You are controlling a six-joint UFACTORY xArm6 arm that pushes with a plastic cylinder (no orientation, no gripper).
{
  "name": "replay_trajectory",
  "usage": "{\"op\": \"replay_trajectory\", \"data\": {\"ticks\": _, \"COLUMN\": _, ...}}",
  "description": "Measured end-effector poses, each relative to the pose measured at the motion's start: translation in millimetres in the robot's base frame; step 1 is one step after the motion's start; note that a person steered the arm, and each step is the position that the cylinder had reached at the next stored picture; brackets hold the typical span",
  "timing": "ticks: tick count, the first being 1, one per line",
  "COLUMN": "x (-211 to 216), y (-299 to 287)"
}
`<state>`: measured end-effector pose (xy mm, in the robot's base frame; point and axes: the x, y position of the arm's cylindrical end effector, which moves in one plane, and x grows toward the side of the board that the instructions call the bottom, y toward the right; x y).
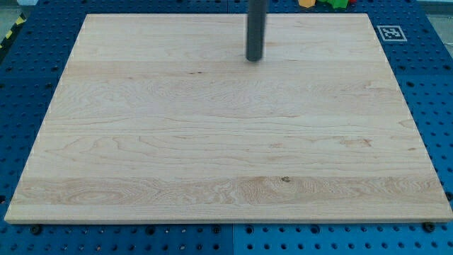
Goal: Move your arm to the bottom center
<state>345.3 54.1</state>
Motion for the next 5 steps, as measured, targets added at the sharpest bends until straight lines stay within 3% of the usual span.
{"op": "replay_trajectory", "data": {"ticks": 1, "x": -17, "y": -101}}
{"op": "replay_trajectory", "data": {"ticks": 2, "x": -53, "y": 0}}
{"op": "replay_trajectory", "data": {"ticks": 3, "x": 15, "y": -58}}
{"op": "replay_trajectory", "data": {"ticks": 4, "x": 56, "y": -183}}
{"op": "replay_trajectory", "data": {"ticks": 5, "x": 88, "y": -131}}
